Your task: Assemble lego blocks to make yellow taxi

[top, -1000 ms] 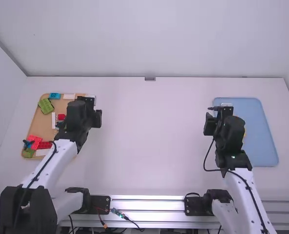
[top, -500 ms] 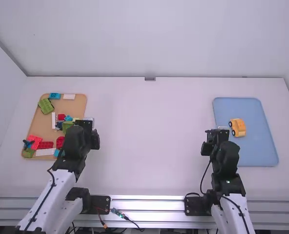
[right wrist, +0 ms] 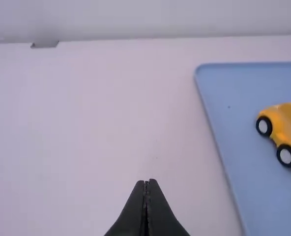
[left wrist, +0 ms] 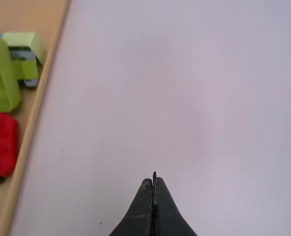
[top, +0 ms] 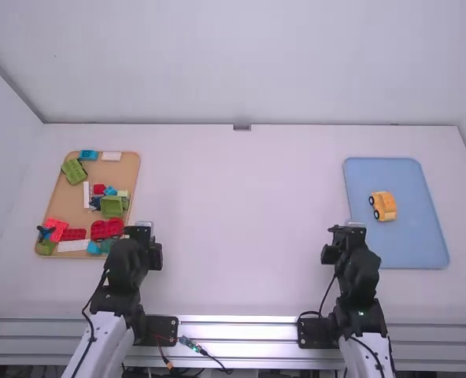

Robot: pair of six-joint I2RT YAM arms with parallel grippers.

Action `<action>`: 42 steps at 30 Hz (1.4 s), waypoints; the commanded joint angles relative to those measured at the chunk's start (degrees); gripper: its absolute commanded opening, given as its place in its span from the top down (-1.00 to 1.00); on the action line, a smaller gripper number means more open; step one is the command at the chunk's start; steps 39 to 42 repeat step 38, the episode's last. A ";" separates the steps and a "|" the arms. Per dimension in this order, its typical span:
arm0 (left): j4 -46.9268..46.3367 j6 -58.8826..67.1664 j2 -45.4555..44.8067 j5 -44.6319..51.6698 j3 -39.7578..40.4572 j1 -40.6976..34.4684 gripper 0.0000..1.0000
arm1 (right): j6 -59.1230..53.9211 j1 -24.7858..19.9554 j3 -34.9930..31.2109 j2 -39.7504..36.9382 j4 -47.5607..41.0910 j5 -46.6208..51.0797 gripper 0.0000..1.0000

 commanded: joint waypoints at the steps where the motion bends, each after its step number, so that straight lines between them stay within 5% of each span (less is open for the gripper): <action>1: -0.05 0.05 -2.89 -0.14 -0.47 -0.14 1.00 | 0.14 -0.10 -0.64 -2.38 -0.30 0.05 1.00; 21: -0.05 0.05 -20.31 -0.14 -0.47 -0.14 1.00 | 0.14 -0.10 -0.64 -15.53 -0.30 0.05 1.00; 42: -0.05 0.05 -29.71 -0.14 -0.47 -0.14 1.00 | 0.14 -0.10 -0.64 -15.53 -0.30 0.05 1.00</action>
